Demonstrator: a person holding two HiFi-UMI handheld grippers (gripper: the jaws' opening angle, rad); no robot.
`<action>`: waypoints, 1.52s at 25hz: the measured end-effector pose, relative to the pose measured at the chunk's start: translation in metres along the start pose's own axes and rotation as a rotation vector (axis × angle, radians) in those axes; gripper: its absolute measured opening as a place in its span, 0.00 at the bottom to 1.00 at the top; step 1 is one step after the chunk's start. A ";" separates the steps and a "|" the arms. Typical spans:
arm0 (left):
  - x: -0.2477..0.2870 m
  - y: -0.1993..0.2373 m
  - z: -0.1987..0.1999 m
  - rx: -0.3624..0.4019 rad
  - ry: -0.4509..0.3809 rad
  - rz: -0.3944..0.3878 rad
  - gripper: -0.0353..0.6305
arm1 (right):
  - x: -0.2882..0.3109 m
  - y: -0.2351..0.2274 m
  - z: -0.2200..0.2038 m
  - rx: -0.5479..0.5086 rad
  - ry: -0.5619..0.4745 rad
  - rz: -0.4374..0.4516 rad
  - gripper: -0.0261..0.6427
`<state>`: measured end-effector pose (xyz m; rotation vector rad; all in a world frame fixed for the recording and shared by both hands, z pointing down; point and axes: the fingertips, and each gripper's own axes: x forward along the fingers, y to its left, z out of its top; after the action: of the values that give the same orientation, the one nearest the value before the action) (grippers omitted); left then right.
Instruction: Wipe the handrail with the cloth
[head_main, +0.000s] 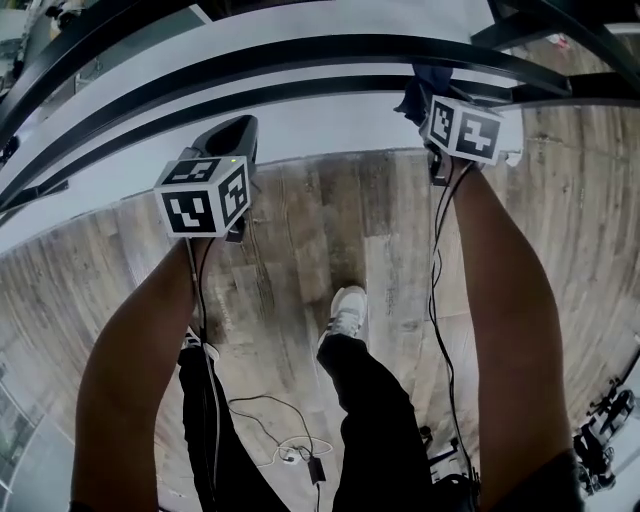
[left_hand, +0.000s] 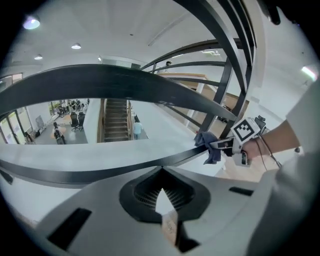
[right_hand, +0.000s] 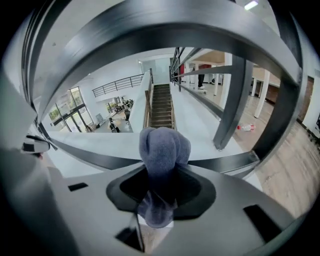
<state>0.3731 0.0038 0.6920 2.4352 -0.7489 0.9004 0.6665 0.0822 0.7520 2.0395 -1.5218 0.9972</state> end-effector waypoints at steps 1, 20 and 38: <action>0.004 -0.008 0.005 -0.004 -0.010 -0.009 0.05 | -0.005 -0.013 0.002 -0.002 0.000 -0.013 0.23; 0.043 -0.079 0.033 -0.035 -0.031 -0.002 0.05 | -0.052 -0.156 0.018 0.005 0.005 -0.245 0.24; -0.251 -0.080 0.124 -0.156 -0.294 -0.050 0.05 | -0.337 0.160 0.122 0.110 -0.408 0.008 0.24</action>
<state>0.3175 0.0794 0.4163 2.4604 -0.8215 0.4500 0.5020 0.1664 0.4060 2.4283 -1.7022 0.7078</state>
